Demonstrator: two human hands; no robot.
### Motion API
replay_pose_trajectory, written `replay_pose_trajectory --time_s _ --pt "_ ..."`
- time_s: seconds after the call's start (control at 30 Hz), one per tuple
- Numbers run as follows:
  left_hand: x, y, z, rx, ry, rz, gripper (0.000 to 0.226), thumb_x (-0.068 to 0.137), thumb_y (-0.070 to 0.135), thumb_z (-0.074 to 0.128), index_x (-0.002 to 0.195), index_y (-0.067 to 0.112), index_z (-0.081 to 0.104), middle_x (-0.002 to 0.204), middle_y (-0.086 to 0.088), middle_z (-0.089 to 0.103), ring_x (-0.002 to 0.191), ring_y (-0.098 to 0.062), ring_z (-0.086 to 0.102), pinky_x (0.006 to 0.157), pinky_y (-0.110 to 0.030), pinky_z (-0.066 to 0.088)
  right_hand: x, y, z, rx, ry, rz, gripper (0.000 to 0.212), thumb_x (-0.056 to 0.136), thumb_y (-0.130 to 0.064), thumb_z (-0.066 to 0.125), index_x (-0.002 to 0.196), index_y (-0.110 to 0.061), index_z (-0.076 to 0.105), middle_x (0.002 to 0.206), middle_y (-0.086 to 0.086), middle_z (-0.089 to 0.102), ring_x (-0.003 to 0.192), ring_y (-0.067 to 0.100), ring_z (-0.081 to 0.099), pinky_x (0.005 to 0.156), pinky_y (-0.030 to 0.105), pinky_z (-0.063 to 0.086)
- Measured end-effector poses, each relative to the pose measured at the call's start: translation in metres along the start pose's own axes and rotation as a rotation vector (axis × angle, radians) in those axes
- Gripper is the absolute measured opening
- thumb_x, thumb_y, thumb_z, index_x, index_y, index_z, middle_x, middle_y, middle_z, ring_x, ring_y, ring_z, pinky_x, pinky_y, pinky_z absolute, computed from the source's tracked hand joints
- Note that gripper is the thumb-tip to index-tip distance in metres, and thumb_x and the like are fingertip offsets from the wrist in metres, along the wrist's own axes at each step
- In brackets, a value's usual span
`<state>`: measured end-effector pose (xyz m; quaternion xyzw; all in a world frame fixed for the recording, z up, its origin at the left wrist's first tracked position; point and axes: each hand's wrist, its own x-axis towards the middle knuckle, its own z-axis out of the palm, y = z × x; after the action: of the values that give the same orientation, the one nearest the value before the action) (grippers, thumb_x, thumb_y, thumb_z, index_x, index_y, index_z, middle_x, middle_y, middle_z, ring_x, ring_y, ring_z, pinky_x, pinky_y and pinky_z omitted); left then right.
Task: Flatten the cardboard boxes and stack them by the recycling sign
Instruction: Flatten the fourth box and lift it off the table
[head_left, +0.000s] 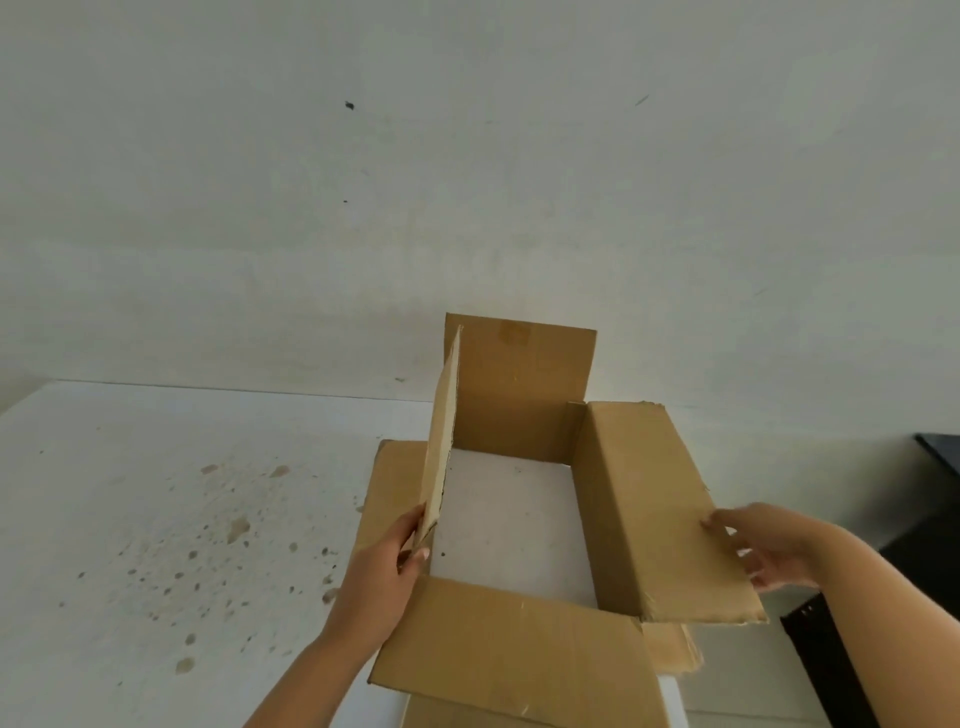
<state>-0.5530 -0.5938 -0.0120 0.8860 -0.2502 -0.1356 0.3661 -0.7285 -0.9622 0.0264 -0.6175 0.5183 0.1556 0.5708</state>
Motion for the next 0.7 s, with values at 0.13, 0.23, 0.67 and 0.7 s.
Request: replay_pose_trajectory --time_s 0.13,0.23,0.67,0.7 --pt "0.0 -0.004 -0.005 -0.061 -0.006 0.001 0.051 0.094 0.027 0.053 0.142 0.03 0.036 0.135 0.005 0.054 0.12 -0.015 0.055 0.099 -0.035 0.045 -0.026 -0.01 0.003 0.099 -0.019 -0.232 0.029 0.095 0.003 0.042 0.123 0.006 0.052 0.114 0.021 0.065 0.106 0.037 0.063 0.093 0.05 0.05" --pt "-0.003 -0.009 -0.014 -0.057 0.044 -0.001 0.049 0.093 0.032 0.052 0.14 0.022 0.041 0.131 0.0 0.058 0.118 -0.018 0.057 0.096 -0.034 0.046 -0.047 -0.027 0.019 0.11 0.01 -0.337 0.023 0.095 -0.001 0.049 0.115 0.006 0.057 0.11 0.021 0.068 0.101 0.034 0.067 0.087 0.045 0.055" --pt "-0.017 -0.034 -0.097 -0.319 0.199 0.047 0.018 0.092 0.035 0.05 0.108 0.031 0.058 0.09 0.015 0.064 0.085 0.0 0.059 0.079 -0.02 0.048 -0.066 -0.11 0.127 0.249 0.21 -0.45 0.024 0.089 -0.008 0.062 0.106 0.009 0.059 0.097 0.026 0.064 0.081 0.04 0.068 0.063 0.042 0.059" --pt "-0.019 -0.038 -0.102 -0.318 0.187 0.041 0.016 0.092 0.034 0.051 0.107 0.032 0.057 0.092 0.02 0.061 0.087 0.004 0.055 0.079 -0.015 0.044 -0.063 -0.117 0.135 0.258 0.223 -0.438 0.027 0.089 -0.008 0.063 0.109 0.008 0.056 0.098 0.026 0.064 0.08 0.039 0.069 0.066 0.044 0.06"
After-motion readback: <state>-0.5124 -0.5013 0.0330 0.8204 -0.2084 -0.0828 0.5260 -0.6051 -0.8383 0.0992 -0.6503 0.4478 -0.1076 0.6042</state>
